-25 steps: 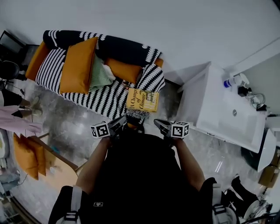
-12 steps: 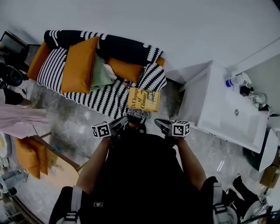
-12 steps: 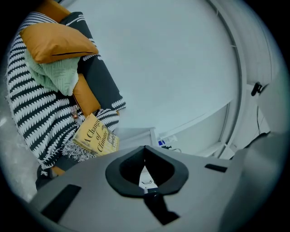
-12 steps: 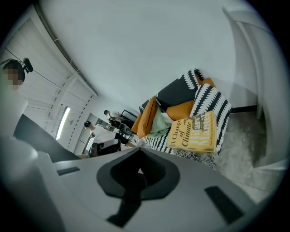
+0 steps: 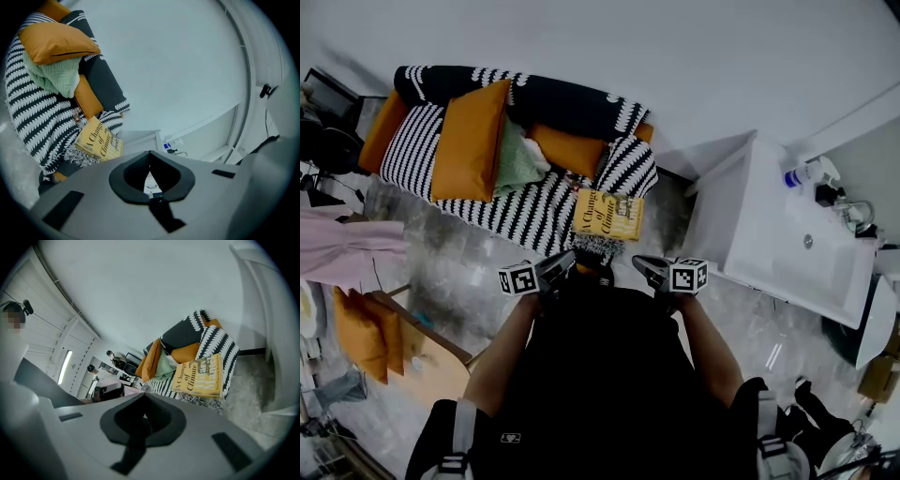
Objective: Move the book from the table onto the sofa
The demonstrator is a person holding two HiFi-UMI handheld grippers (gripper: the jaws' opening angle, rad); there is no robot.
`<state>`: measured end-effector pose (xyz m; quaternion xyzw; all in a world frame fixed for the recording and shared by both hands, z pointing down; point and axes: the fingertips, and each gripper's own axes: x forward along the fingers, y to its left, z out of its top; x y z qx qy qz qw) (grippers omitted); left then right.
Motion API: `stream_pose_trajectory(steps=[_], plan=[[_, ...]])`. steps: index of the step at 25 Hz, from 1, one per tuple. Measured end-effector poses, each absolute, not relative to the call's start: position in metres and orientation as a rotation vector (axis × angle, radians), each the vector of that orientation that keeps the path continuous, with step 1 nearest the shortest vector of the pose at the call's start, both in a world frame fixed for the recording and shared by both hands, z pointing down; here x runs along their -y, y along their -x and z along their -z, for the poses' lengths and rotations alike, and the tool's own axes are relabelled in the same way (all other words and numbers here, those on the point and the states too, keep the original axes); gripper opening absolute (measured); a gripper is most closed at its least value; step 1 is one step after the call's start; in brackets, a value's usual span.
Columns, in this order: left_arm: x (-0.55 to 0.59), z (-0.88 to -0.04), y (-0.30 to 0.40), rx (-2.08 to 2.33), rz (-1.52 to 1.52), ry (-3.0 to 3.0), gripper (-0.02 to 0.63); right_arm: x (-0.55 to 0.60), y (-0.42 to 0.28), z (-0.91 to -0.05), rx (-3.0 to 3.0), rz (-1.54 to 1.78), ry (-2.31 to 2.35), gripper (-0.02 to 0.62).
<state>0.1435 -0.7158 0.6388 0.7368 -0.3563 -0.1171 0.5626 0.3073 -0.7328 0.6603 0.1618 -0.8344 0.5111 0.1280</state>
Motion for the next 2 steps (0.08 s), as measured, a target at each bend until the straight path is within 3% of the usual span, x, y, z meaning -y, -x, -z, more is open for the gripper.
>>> stream_pose_trajectory(steps=[2], plan=[[0.7176, -0.6390, -0.1442, 0.837, 0.274, -1.738, 0.011, 0.7344, -0.3078, -0.6608, 2.426, -1.486, -0.469, 0.006]])
